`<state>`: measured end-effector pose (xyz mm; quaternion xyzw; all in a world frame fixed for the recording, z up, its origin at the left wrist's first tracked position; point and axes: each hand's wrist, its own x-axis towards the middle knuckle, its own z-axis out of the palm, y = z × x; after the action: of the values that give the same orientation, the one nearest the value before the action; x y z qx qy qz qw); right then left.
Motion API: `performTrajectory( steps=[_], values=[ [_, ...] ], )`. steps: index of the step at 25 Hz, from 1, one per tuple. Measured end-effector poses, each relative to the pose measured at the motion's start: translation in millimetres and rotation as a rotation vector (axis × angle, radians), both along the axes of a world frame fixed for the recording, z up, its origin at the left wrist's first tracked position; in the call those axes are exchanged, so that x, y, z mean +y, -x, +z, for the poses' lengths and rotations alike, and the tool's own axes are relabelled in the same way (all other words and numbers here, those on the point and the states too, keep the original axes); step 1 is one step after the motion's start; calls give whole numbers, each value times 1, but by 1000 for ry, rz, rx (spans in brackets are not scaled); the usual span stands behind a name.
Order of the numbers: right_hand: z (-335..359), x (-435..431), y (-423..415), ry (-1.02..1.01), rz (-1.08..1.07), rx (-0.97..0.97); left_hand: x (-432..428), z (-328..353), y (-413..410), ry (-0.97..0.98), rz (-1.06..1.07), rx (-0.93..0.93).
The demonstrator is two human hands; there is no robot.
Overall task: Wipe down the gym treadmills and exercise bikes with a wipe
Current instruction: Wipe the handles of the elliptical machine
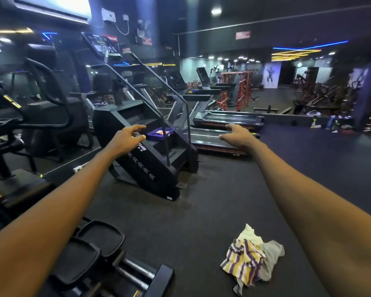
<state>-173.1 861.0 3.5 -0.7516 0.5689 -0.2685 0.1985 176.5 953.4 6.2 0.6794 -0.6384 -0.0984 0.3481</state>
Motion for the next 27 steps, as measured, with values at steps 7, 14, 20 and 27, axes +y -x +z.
performTrajectory(
  steps=[7,14,20,27],
  values=[
    [-2,-188,-13,-2,37,-35,-185,2,0,11,-1,-29],
    [7,-384,-39,30,77,-36,-385,4,-21,24,19,-22],
    [22,-560,-52,43,96,-43,-556,2,-33,8,70,-10],
    [19,-772,-63,53,166,-15,-739,4,-46,41,125,-19]
  ],
)
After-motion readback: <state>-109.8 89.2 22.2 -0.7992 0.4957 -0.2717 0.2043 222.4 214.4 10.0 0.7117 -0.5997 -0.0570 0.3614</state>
